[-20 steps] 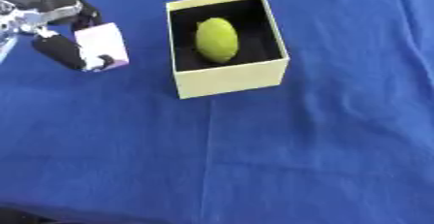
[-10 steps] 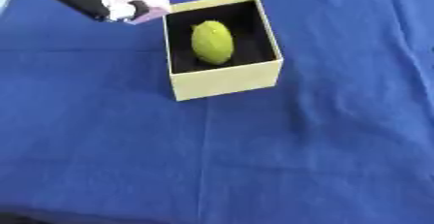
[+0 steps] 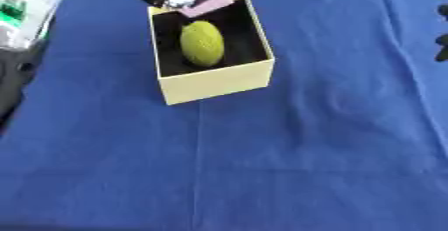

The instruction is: Pick up objects on the table and place them in the box.

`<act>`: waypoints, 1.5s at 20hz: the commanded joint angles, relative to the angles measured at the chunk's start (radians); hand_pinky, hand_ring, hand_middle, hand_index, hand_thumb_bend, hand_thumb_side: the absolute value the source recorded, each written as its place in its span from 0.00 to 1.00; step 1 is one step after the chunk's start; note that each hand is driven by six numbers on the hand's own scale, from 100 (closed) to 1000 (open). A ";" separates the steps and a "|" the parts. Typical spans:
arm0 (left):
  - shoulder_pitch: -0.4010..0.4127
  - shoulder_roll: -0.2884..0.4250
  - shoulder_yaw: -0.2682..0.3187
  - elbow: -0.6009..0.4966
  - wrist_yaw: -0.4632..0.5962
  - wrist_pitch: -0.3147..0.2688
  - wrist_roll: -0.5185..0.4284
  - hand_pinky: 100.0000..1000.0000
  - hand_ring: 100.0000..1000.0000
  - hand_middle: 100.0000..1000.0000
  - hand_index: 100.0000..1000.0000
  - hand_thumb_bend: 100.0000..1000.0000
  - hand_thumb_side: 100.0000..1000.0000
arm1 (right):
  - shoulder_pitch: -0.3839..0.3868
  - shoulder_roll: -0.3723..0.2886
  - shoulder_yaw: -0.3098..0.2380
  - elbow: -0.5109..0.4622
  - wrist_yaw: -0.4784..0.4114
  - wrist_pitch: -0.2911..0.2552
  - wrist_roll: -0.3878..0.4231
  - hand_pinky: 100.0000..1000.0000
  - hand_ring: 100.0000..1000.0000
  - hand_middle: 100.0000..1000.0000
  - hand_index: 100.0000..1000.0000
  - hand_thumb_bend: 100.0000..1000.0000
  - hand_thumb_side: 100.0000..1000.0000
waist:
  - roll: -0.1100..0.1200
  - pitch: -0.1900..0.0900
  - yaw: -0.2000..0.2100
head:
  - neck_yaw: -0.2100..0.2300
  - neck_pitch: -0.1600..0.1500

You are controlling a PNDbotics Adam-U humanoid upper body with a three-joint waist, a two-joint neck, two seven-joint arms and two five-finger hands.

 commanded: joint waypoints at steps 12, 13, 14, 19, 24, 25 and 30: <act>-0.010 -0.081 0.007 0.184 -0.154 -0.072 0.035 0.90 0.79 0.67 0.88 0.00 0.62 | -0.018 0.004 -0.007 -0.015 -0.022 0.005 0.022 1.00 0.97 0.43 0.68 0.00 0.41 | -0.003 -0.014 -0.020 | 0.016 -0.018; -0.010 -0.082 0.004 0.183 -0.154 -0.084 0.033 0.94 0.82 0.71 0.91 0.00 0.70 | -0.018 0.006 -0.007 -0.015 -0.023 0.007 0.023 1.00 0.97 0.43 0.68 0.00 0.41 | -0.003 -0.014 -0.020 | 0.016 -0.018; -0.010 -0.081 0.003 0.181 -0.160 -0.098 0.033 1.00 0.89 0.79 0.94 0.06 0.76 | -0.018 0.007 -0.008 -0.015 -0.023 0.008 0.024 1.00 0.97 0.43 0.68 0.00 0.41 | -0.003 -0.015 -0.020 | 0.016 -0.018; -0.007 -0.078 0.009 0.182 -0.240 -0.148 0.051 1.00 0.96 0.85 0.97 0.15 0.80 | -0.014 0.013 -0.007 -0.015 -0.023 0.014 0.029 1.00 0.97 0.43 0.68 0.00 0.41 | -0.003 -0.016 -0.019 | 0.015 -0.019; -0.004 -0.078 0.014 0.188 -0.250 -0.165 0.055 1.00 0.96 0.86 0.98 0.11 0.77 | -0.011 0.018 -0.007 -0.015 -0.020 0.022 0.034 1.00 0.97 0.43 0.68 0.00 0.41 | -0.003 -0.017 -0.019 | 0.013 -0.020; -0.003 -0.078 0.014 0.188 -0.244 -0.166 0.055 1.00 0.96 0.86 0.98 0.10 0.78 | -0.010 0.019 -0.007 -0.015 -0.019 0.023 0.034 1.00 0.97 0.43 0.68 0.00 0.41 | -0.003 -0.017 -0.019 | 0.012 -0.020; -0.001 -0.075 0.012 0.185 -0.244 -0.172 0.041 1.00 0.96 0.87 0.99 0.13 0.67 | -0.007 0.021 -0.008 -0.015 -0.020 0.024 0.036 1.00 0.97 0.43 0.68 0.00 0.41 | -0.003 -0.020 -0.019 | 0.012 -0.020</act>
